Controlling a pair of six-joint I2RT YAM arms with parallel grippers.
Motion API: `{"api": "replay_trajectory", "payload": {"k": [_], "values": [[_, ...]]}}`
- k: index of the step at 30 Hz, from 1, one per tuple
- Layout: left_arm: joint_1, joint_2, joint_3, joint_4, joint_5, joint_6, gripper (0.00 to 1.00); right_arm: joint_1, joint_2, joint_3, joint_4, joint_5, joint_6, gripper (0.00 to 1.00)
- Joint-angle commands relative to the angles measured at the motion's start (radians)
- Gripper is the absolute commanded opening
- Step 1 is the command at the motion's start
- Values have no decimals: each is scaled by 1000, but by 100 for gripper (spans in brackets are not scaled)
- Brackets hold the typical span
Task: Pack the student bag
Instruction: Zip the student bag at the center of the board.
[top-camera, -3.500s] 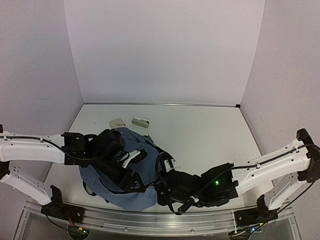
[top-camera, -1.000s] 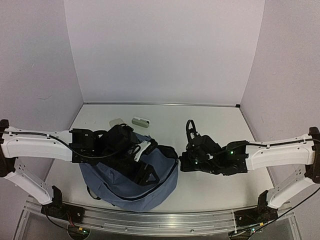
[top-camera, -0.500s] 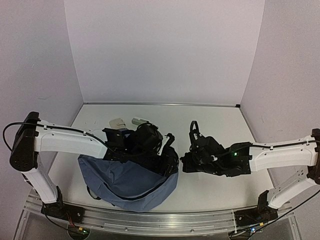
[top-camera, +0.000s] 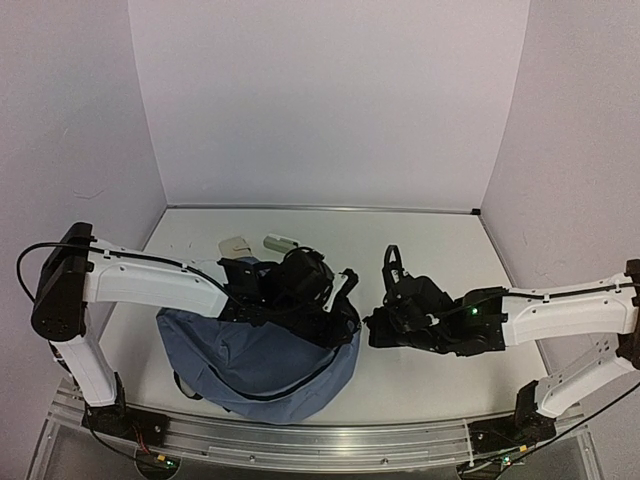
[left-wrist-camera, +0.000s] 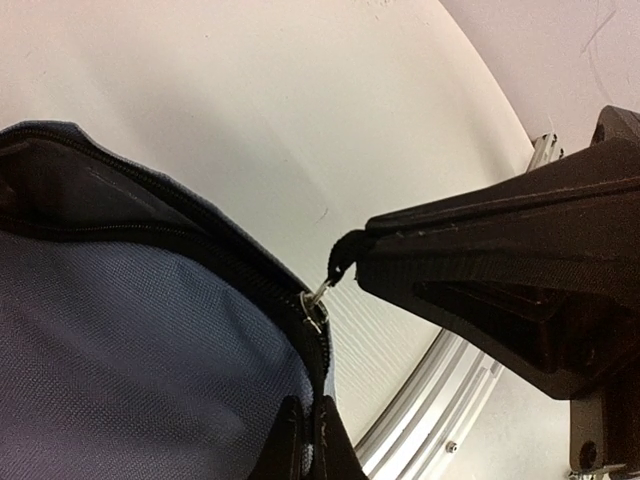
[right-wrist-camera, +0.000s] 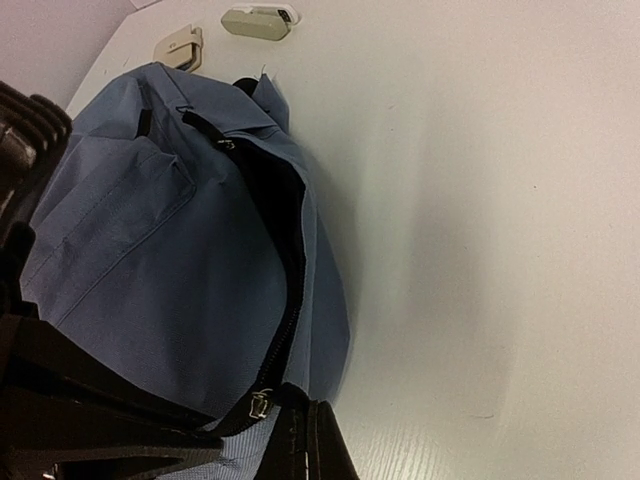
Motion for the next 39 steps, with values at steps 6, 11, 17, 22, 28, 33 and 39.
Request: {"api": "replay_trajectory", "payload": {"k": [6,11,17,22,28,33,39], "values": [[-16,-69,-117,136,183,-15,0,-51,6,16,108,22,-3,0],[-33,-79,-142,112,240,-7,0,-109,38,38,147,-30,-50,0],[-44,-121,-184,93,264,-15,0,-161,83,43,211,-94,-82,0],[-57,-140,-216,78,306,-24,0,-186,127,62,265,-136,-104,0],[-66,-151,-226,28,349,-12,0,-210,186,114,278,-150,-141,0],[-67,-173,-239,-11,366,0,0,-230,242,161,284,-162,-170,0],[-67,-189,-243,-41,393,6,0,-242,315,225,310,-195,-204,0]]}}
